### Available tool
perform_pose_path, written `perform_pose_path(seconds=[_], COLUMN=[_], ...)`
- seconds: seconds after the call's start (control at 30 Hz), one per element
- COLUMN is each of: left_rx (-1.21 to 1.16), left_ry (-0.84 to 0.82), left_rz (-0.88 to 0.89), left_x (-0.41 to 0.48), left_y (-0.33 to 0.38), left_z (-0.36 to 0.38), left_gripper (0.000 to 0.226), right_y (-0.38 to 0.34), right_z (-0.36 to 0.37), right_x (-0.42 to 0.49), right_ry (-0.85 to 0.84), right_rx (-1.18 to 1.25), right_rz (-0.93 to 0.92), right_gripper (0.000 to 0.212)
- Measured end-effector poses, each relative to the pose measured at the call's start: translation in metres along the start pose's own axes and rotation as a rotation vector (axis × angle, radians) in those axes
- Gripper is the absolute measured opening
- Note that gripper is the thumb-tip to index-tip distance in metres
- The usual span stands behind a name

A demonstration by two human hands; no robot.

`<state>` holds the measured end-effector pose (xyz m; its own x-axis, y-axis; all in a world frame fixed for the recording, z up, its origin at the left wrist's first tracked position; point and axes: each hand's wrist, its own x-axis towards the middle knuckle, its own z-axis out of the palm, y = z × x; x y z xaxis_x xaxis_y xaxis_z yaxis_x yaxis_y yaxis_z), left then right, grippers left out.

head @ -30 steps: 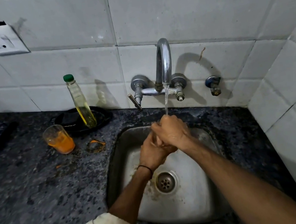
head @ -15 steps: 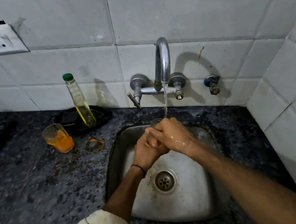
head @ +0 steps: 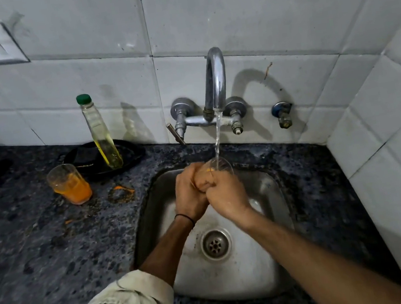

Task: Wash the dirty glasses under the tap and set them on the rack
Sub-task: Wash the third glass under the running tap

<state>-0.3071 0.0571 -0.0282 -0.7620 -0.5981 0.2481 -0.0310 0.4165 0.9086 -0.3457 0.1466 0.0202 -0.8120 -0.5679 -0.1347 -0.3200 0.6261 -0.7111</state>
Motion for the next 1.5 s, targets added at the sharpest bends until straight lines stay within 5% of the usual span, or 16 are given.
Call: perform_pose_path(seconds=[0.07,0.13,0.27,0.37,0.5,0.6,0.67,0.73,0.87,0.97,1.1,1.23,1.33,1.43,1.5], left_rx=[0.059,0.081,0.155,0.121,0.155,0.21,0.309,0.505,1.021,1.209,0.882,0.432,0.085,-0.382,-0.542], left_ry=[0.014,-0.029,-0.318,-0.4,-0.293,-0.167,-0.063,-0.045,-0.284,-0.573,-0.724,-0.776,-0.747,-0.693,-0.626], left_rz=[0.04,0.049,-0.01,-0.038,-0.012,-0.064,-0.149,-0.187,-0.114,-0.124,-0.317,-0.601,-0.699,-0.737,-0.673], left_x=[0.002,0.004,0.008,0.006,0.005,-0.002,-0.006,-0.011,-0.014,-0.004,0.011,0.009,-0.008,-0.033,-0.043], left_y=[0.001,-0.005,-0.016,-0.013,-0.017,-0.027,-0.034,-0.032,0.001,0.03,0.044,0.016,-0.016,-0.041,-0.039], left_z=[-0.001,-0.009,-0.026,-0.025,-0.022,-0.016,-0.013,-0.01,-0.006,-0.009,-0.018,-0.032,-0.038,-0.031,-0.021], left_gripper=[0.049,0.047,0.063,0.07,0.067,0.055,0.056,0.06,0.055,0.056,0.038,0.045,0.053,0.035,0.029], right_y=[0.003,0.017,0.037,0.029,0.013,0.004,0.002,0.004,0.018,0.038,0.059,0.06,0.055,0.038,0.025], right_z=[0.014,0.005,-0.042,-0.05,-0.025,-0.016,-0.004,0.016,0.043,0.041,0.057,0.065,0.053,0.032,0.015], right_x=[-0.008,-0.009,0.019,0.028,0.022,0.015,0.005,-0.004,0.01,0.027,0.03,0.024,0.032,0.032,0.03], right_ry=[0.081,0.004,-0.266,-0.365,-0.42,-0.52,-0.377,-0.097,0.353,0.319,0.129,0.029,0.036,-0.102,-0.191], right_rx=[0.154,0.097,-0.787,-1.057,-0.844,-0.109,0.42,0.567,0.679,0.939,1.139,1.04,0.714,0.19,-0.038], right_rz=[-0.006,-0.258,-0.908,-1.055,-0.595,-0.25,0.025,0.168,0.404,0.647,0.795,0.771,0.384,-0.152,-0.351], right_gripper=[0.025,0.043,0.045,0.047,0.034,0.011,0.017,0.026,0.039,0.036,0.021,0.026,0.047,0.06,0.057])
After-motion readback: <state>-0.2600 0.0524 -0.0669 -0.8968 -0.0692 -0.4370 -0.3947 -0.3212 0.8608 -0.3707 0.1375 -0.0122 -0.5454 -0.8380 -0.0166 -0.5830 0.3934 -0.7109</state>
